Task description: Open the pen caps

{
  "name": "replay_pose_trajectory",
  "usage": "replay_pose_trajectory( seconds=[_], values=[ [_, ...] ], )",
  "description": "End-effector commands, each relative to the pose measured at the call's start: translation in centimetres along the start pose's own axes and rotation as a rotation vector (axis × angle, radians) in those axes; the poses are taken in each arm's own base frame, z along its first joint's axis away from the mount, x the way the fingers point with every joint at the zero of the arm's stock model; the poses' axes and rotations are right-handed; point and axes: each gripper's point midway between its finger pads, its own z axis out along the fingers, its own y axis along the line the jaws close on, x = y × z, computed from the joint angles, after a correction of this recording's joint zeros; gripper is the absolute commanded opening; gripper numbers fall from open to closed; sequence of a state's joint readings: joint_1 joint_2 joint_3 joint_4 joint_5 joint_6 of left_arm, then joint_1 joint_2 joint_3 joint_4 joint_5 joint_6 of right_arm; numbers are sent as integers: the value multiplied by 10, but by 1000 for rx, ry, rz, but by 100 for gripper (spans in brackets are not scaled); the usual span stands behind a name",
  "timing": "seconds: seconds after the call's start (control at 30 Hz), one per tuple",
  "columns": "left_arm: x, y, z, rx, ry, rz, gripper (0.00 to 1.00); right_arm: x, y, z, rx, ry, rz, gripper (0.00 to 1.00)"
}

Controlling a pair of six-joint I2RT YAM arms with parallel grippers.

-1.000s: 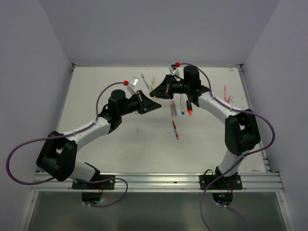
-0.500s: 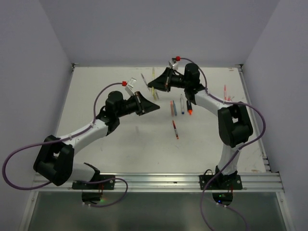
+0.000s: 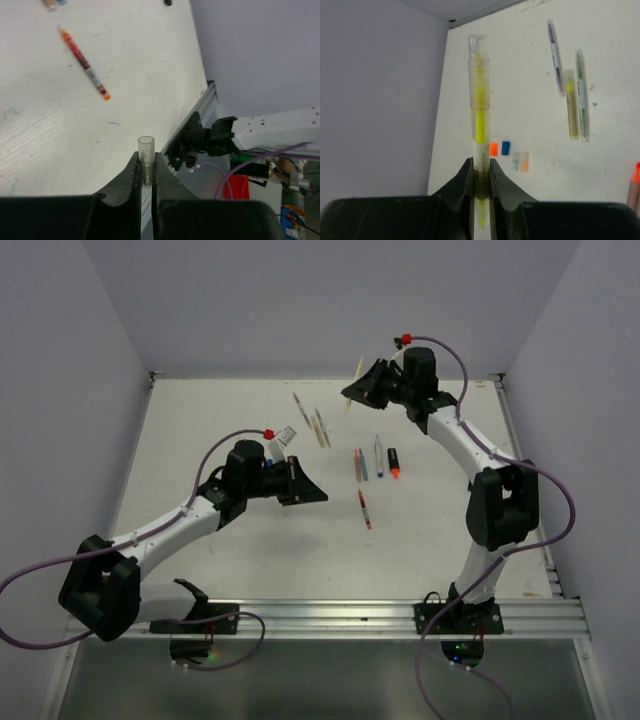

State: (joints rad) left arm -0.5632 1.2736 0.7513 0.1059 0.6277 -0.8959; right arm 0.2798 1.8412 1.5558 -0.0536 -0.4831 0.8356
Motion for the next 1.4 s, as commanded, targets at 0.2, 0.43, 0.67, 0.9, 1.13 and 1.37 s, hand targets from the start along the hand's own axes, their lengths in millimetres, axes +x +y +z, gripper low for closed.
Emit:
replay_pose_trajectory(
  seconds=[0.2, 0.43, 0.67, 0.9, 1.13, 1.37],
  values=[
    [56, 90, -32, -436, 100, -33, 0, 117, -26, -104, 294, 365, -189, 0],
    [91, 110, -47, -529, 141, -86, 0, 206, -59, -173, 391, 556, -168, 0],
    [121, 128, -57, -635, 200, -128, 0, 265, -96, -229, 501, 681, -94, 0],
    [140, 151, -61, -748, 242, -157, 0, 309, -118, -248, 546, 771, -26, 0],
    [150, 159, -61, -775, 253, -144, 0, 334, -135, -246, 588, 843, -28, 0],
    [155, 168, -60, -808, 281, -152, 0, 338, -145, -228, 615, 848, -43, 1]
  ],
)
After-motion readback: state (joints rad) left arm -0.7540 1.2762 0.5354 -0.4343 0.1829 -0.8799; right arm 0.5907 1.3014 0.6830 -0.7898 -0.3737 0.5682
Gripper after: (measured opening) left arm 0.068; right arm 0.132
